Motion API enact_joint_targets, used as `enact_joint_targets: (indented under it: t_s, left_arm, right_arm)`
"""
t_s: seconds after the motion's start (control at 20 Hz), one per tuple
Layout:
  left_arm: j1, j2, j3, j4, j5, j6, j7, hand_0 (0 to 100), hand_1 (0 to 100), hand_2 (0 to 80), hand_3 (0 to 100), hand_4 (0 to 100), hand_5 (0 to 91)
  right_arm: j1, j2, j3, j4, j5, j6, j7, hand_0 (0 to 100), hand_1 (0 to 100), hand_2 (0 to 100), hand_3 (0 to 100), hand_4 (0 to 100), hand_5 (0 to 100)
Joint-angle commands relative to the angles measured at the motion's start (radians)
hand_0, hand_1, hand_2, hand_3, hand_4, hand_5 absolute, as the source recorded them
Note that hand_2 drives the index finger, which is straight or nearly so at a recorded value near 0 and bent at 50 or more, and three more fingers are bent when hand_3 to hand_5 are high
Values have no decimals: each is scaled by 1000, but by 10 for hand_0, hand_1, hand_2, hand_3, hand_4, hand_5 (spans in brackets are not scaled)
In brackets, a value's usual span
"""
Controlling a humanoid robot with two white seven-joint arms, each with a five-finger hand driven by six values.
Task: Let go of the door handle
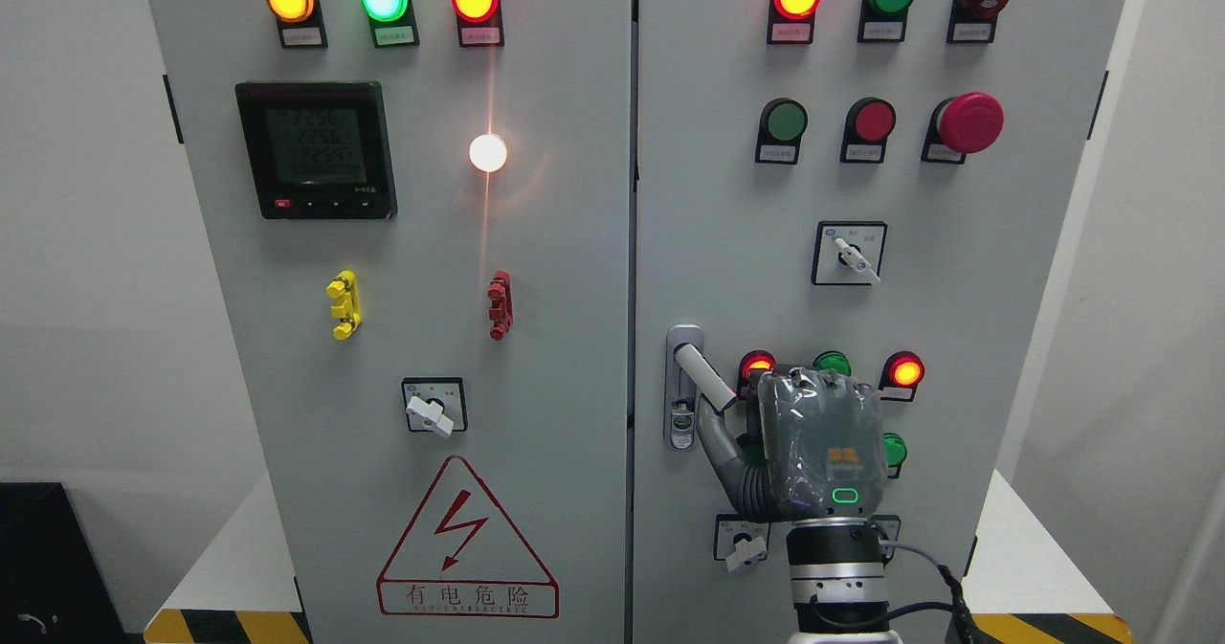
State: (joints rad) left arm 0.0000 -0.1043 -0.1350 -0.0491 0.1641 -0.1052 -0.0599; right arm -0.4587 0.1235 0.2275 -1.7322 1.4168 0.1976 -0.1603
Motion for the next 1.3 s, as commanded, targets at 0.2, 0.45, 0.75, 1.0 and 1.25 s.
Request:
enact_joint_targets:
  t_s: [0.2,0.45,0.75,1.0,1.25]
  left_arm:
    - [8,0,0,0,0,1,0,120,556,0,0,0,0]
    - [9,0,0,0,0,2,0,120,556,0,0,0,0]
    - [9,0,0,0,0,1,0,120,556,0,0,0,0]
    - [8,0,0,0,0,1,0,120,556,0,0,0,0]
    - [8,0,0,0,-1,2,0,120,556,0,0,0,0]
  right_arm:
    - [0,-2,-5,-7,-1,0,-1,552,385,928,1000,987,1000]
    - [0,-4,-8,-10,-1,0,-2,551,385,927,1000,987,1000]
    - [2,-4,-13,-13,-1,0,-2,552,384,926,1000,988,1000]
    - [2,-4,-13,-15,-1,0,-2,554,382,925,1000,988,1000]
    - [2,-4,-13,-15,-1,0,-2,556,379,926,1000,989,1000]
